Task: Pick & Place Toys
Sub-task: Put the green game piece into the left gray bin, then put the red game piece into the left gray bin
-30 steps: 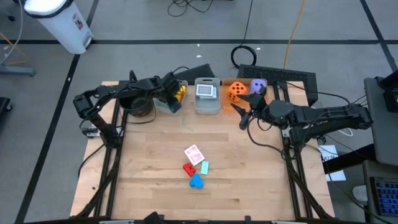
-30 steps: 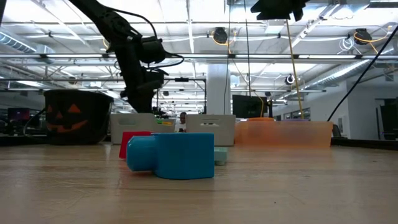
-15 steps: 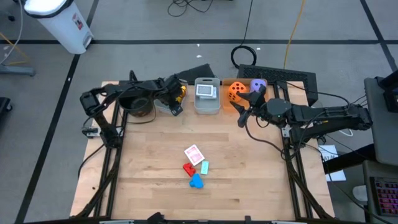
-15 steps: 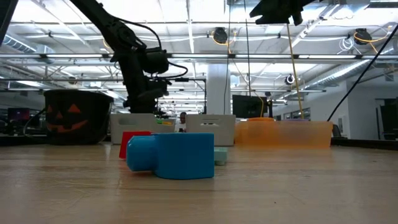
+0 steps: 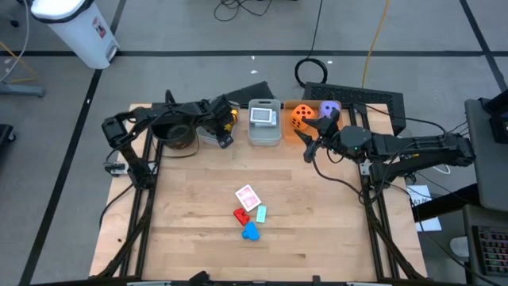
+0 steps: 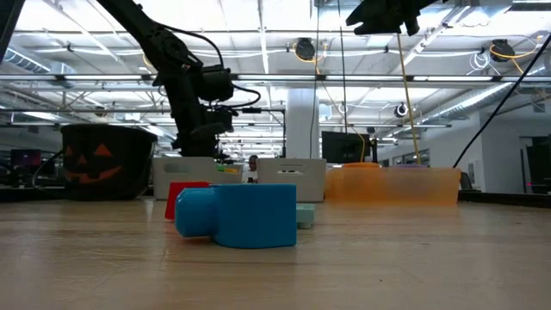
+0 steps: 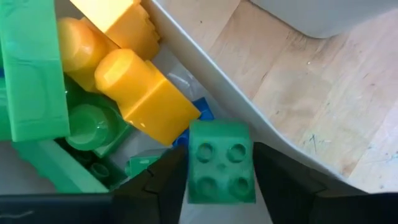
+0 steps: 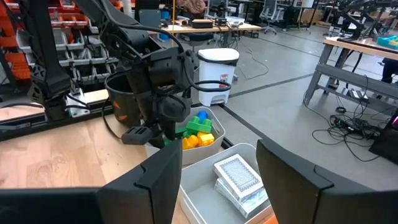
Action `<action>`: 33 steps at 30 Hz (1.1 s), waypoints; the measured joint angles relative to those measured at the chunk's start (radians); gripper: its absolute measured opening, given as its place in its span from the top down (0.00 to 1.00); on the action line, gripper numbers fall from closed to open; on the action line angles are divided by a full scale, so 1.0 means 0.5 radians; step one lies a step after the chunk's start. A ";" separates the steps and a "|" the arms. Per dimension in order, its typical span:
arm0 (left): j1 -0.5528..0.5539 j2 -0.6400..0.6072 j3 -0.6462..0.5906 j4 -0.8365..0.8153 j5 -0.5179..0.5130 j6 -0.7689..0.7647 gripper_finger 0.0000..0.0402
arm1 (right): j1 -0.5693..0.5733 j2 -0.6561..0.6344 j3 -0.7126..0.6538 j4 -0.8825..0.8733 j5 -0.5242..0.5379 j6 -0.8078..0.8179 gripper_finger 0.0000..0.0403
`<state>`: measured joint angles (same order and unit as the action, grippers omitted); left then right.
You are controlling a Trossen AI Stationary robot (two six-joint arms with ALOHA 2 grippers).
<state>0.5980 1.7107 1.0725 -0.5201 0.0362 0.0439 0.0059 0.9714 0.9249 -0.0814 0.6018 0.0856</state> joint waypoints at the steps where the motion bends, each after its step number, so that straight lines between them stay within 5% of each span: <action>1: 0.000 0.000 0.000 0.000 0.001 0.000 0.51 | 0.000 0.000 0.000 -0.001 0.000 0.000 0.51; 9: 0.000 -0.002 0.123 -0.187 0.000 -0.023 0.36 | 0.000 0.000 0.000 -0.002 0.000 0.000 0.51; 21: -0.078 -0.002 1.130 -0.817 0.060 0.011 0.34 | -0.002 0.000 0.000 -0.002 -0.001 -0.037 0.51; 28: -0.158 -0.005 1.662 -0.725 0.387 -0.205 0.34 | -0.002 0.000 0.000 -0.002 -0.001 -0.037 0.51; 33: -0.311 -0.062 1.686 -0.320 0.556 -0.427 0.34 | -0.002 0.000 0.001 -0.002 -0.001 -0.037 0.51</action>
<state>0.4422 1.6796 1.9155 -0.6803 0.3141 -0.1698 0.0051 0.9714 0.9253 -0.0825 0.6014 0.0673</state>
